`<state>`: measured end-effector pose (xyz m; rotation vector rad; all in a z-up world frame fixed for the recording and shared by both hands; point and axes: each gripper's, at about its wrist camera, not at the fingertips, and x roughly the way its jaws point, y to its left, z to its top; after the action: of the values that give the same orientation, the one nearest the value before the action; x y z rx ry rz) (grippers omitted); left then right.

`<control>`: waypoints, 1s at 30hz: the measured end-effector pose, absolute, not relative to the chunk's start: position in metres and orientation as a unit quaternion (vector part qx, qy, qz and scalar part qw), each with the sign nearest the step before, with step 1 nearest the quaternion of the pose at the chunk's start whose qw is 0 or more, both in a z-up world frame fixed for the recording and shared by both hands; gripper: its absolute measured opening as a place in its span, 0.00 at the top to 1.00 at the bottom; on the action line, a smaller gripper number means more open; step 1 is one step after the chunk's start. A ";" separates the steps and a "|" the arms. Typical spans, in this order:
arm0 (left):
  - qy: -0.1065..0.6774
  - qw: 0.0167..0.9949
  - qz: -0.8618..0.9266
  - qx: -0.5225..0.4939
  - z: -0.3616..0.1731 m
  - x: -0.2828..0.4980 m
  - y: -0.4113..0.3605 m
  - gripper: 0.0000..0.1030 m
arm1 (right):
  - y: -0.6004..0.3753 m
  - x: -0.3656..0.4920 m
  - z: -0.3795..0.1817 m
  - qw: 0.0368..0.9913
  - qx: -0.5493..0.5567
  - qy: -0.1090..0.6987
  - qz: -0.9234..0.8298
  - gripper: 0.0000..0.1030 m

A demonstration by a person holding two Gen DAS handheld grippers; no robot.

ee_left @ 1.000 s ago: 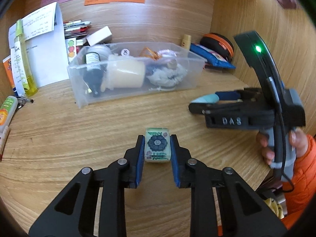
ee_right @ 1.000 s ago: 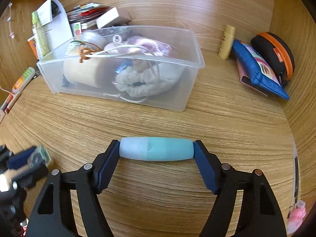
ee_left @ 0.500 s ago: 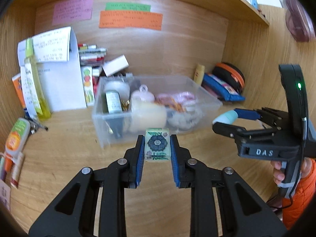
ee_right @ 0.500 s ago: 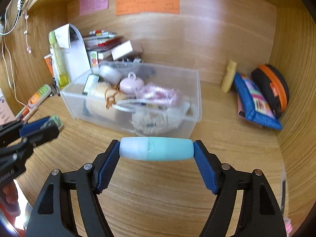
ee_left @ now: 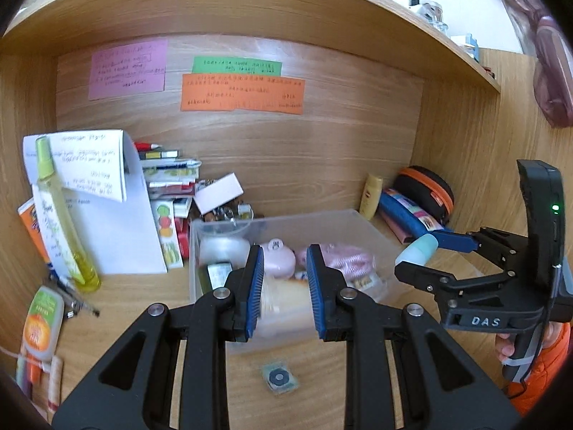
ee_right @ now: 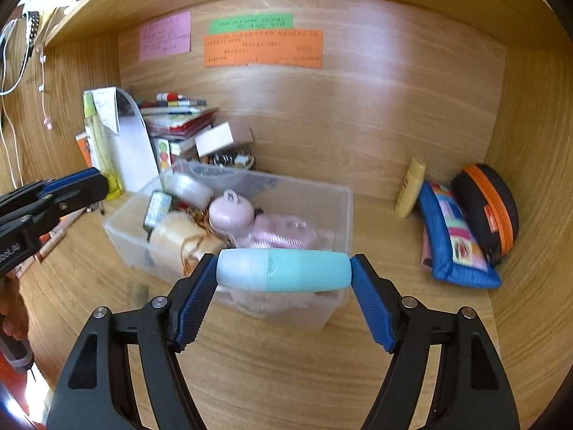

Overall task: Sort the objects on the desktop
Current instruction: 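Lift packet with left gripper while right gripper carries blue tube over bin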

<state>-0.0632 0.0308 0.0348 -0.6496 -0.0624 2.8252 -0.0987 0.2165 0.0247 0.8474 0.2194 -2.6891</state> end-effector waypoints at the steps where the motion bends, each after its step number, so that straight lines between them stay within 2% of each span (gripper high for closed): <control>1: -0.023 0.120 0.966 -0.226 0.035 -0.068 0.030 0.77 | 0.215 -0.101 0.026 0.158 0.293 0.078 -0.940 0.31; 7: -0.020 0.124 0.961 -0.246 0.023 -0.064 0.023 0.77 | 0.207 -0.109 0.027 0.174 0.290 0.074 -0.938 0.31; 18: -0.018 0.144 0.926 -0.347 -0.041 -0.057 0.024 0.77 | 0.202 -0.134 0.021 0.173 0.307 0.074 -0.933 0.31; 30: -0.029 0.165 0.895 -0.413 -0.073 -0.079 0.031 0.78 | 0.175 -0.169 0.015 0.187 0.322 0.108 -0.922 0.31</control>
<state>-0.0794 0.0305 -0.0726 -1.1775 -0.0831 2.5505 -0.1686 0.1746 0.0150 0.9071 0.3032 -2.5951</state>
